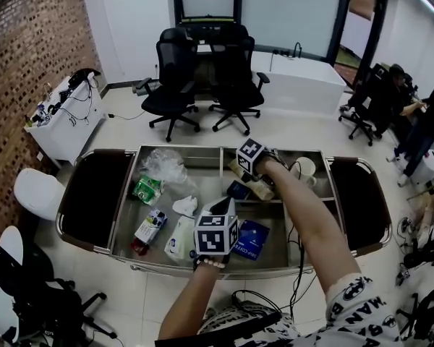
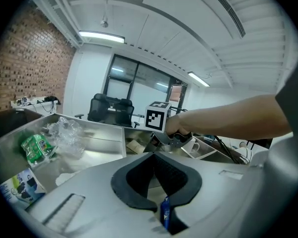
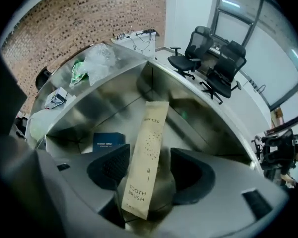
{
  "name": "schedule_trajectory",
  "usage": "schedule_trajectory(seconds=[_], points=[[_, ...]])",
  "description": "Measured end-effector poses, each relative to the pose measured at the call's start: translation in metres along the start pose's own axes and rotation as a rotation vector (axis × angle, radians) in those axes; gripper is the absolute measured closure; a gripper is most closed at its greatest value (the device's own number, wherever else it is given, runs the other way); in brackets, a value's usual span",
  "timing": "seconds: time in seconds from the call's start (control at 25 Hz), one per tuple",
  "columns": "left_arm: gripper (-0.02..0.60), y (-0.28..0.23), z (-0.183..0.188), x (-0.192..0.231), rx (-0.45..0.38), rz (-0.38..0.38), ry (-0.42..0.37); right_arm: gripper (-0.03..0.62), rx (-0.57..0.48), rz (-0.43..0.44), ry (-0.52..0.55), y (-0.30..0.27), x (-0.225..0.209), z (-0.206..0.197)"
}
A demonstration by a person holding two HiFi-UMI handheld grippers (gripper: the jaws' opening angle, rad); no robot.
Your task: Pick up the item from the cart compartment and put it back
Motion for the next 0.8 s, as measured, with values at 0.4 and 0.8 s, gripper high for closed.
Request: schedule_trajectory(seconds=[0.4, 0.8], points=[[0.580, 0.008, 0.001, 0.009, -0.016, 0.015, 0.020, 0.395, 0.074, 0.039, -0.009, -0.017, 0.002, 0.003], [0.580, 0.009, -0.002, 0.011, -0.012, 0.013, 0.019, 0.485, 0.000, -0.035, 0.003, -0.004, 0.008, -0.002]])
Point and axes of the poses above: the fingertips, and each gripper's own axes: y backward along the fingers, x to its left, z out of its top, the point moved 10 cm from there along y, backward along the fingers, and after that the axes turned 11 degrees about z, right-handed, at the moved point
